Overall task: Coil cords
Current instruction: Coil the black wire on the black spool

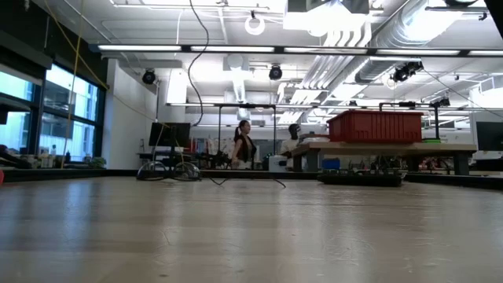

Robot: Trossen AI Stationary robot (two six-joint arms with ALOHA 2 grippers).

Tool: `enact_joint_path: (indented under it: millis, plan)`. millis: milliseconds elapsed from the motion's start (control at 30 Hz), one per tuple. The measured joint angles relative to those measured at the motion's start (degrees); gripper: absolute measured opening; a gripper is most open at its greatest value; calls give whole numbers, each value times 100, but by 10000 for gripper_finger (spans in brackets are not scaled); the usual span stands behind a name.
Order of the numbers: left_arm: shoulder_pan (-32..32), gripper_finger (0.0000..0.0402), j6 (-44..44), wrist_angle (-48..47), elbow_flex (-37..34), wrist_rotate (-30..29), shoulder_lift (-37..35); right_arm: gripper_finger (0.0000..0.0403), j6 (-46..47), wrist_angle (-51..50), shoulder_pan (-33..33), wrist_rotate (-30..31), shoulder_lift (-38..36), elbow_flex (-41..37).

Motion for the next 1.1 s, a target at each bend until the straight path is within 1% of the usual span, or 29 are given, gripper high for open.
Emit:
enact_joint_path:
  millis: [100,233,367,433,533,633,767,867,1033,1100]
  plan:
    - [4,1,-60,-49,0,19,0,193,2,7,0,-2,1,0]
    - [4,1,136,-55,-2,20,-51,174,100,9,0,-1,-34,0]
    - [4,1,278,-126,-2,177,-186,158,156,13,0,83,-102,0]
    - [18,1,355,-125,-2,189,-235,154,318,7,-7,140,-120,0]
    - [145,1,392,-47,-2,161,-245,154,819,-70,-54,171,-122,0]
    - [298,1,434,-56,-2,173,-206,154,1075,-521,-92,213,-121,0]
    - [432,1,431,-39,-2,504,-117,154,954,-1063,-101,503,-109,0]
    - [541,1,329,94,-11,747,-91,154,734,-1210,-96,516,-152,0]
    - [671,1,-23,153,-12,767,-203,154,540,-1245,-96,397,-403,0]
    - [678,1,-180,173,-88,768,-229,154,521,-1254,-98,181,-484,1]
